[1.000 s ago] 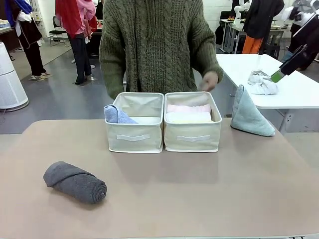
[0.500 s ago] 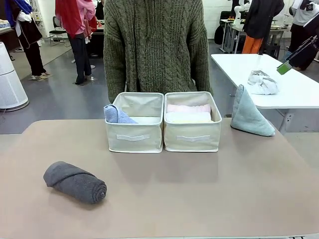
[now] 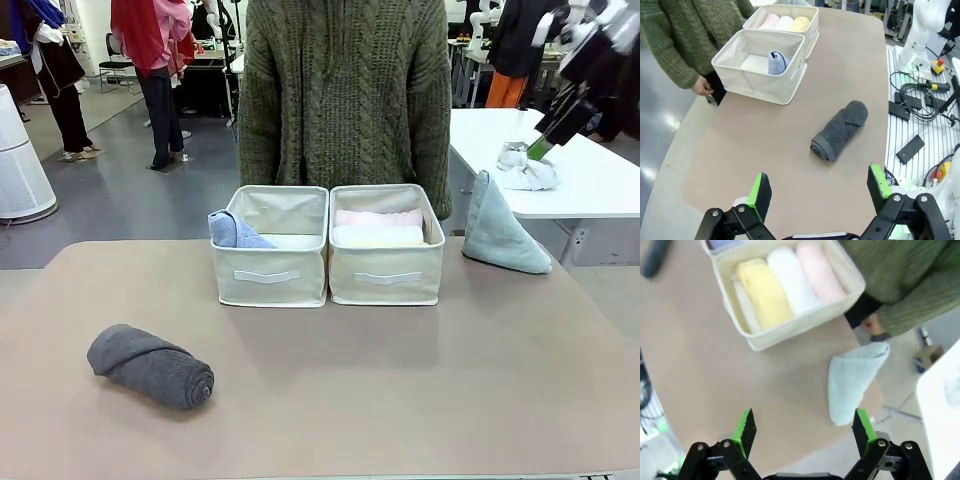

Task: Sort the towels based on their folding style.
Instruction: Pick up another triangle-folded towel from the table and place it in the left Fabric basket.

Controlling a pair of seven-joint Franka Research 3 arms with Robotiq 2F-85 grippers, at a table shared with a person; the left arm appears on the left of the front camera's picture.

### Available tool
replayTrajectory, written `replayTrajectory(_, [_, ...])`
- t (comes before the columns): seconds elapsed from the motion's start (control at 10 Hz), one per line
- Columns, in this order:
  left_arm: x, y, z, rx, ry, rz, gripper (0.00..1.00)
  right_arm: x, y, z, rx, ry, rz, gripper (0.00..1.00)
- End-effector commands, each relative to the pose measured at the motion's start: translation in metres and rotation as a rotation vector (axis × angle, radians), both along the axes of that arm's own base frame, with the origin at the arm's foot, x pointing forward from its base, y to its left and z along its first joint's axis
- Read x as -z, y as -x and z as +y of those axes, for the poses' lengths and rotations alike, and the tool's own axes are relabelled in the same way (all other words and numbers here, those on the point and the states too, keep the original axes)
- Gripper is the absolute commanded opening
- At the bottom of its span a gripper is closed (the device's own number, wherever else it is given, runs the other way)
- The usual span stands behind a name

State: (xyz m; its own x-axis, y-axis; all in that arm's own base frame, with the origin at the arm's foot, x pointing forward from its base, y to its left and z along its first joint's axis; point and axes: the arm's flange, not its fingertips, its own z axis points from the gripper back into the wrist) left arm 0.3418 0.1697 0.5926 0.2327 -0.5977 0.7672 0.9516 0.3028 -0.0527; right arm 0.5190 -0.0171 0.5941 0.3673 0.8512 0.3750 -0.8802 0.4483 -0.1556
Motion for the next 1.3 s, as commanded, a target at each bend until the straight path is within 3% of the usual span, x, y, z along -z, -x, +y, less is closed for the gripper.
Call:
replayTrajectory(0.0, [0.002, 0.000, -0.002, -0.004, 0.014, -0.036, 1.00, 0.004, -0.054, -0.007, -0.051, 0.151, 0.085, 1.00])
replayTrajectory(0.3, [0.002, 0.000, -0.002, -0.004, 0.014, -0.036, 1.00, 0.028, -0.092, 0.003, -0.096, 0.170, 0.170, 1.00])
replayTrajectory(0.5, [0.002, 0.000, -0.002, -0.004, 0.014, -0.036, 1.00, 0.042, -0.082, 0.001, -0.060, 0.156, 0.148, 1.00])
replayTrajectory(0.8, [0.002, 0.000, -0.002, -0.004, 0.014, -0.036, 1.00, 0.038, -0.088, 0.005, -0.070, 0.153, 0.156, 1.00])
replayTrajectory(1.0, [0.002, 0.000, -0.002, -0.004, 0.014, -0.036, 1.00, 0.039, -0.113, 0.005, -0.177, 0.158, 0.145, 1.00])
replayTrajectory(1.2, [0.002, 0.000, -0.002, -0.004, 0.014, -0.036, 1.00, 0.050, -0.137, 0.006, -0.213, 0.173, 0.207, 1.00])
